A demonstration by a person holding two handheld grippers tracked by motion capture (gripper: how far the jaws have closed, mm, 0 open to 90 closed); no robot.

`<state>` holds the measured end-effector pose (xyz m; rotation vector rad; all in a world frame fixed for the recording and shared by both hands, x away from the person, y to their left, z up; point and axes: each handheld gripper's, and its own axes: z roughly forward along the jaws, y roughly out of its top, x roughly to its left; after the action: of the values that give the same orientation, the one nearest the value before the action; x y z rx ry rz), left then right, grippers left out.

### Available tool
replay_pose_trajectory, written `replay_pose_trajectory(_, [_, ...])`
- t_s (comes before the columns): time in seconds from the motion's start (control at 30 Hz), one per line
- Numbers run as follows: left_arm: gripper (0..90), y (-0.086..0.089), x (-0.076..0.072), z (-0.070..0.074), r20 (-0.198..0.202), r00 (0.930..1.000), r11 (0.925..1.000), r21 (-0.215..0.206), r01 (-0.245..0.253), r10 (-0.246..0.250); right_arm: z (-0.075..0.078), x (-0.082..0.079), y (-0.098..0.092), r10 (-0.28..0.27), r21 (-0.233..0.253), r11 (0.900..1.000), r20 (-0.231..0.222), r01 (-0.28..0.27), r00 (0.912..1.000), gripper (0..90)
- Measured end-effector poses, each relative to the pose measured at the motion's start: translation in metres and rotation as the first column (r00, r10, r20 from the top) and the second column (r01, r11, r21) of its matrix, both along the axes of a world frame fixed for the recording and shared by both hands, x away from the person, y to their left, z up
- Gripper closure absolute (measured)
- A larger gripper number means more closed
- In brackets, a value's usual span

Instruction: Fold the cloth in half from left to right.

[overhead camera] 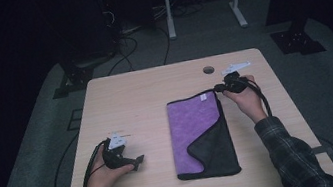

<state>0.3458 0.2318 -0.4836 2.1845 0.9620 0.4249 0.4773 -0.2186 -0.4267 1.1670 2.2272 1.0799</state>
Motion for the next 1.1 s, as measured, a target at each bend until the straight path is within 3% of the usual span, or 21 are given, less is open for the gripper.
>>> replay_pose_trajectory(0.3, [0.0, 0.000, 0.000, 0.000, 0.000, 1.0000, 1.0000, 0.000, 0.000, 0.000, -0.029, 0.013, -0.002, -0.046, -0.071, 0.997, -0.068, 0.041, 0.9966, 86.9])
replay_pose_trajectory(0.5, [0.0, 0.000, 0.000, 0.000, 0.000, 1.0000, 1.0000, 0.000, 0.000, 0.000, -0.041, 0.015, -0.007, -0.075, -0.108, 0.992, -0.085, 0.066, 0.9935, 86.6])
replay_pose_trajectory(0.57, [0.0, 0.000, 0.000, 0.000, 0.000, 1.0000, 1.0000, 0.000, 0.000, 0.000, -0.041, 0.015, -0.009, -0.075, -0.093, 0.994, -0.094, 0.066, 0.9928, 80.5])
replay_pose_trajectory(0.67, [0.0, 0.000, 0.000, 0.000, 0.000, 1.0000, 1.0000, 0.000, 0.000, 0.000, -0.036, 0.013, -0.014, -0.066, -0.060, 0.996, -0.064, 0.062, 0.9958, 69.0])
replay_pose_trajectory(0.83, [0.0, 0.000, 0.000, 0.000, 0.000, 1.0000, 1.0000, 0.000, 0.000, 0.000, -0.026, 0.002, -0.019, -0.047, -0.028, 0.999, -0.027, 0.046, 0.9985, 66.4])
replay_pose_trajectory(1.1, [0.0, 0.000, 0.000, 0.000, 0.001, 1.0000, 1.0000, -0.001, -0.004, 0.004, -0.017, -0.021, -0.019, 0.010, 0.031, 0.999, -0.023, -0.009, 0.9997, 60.4])
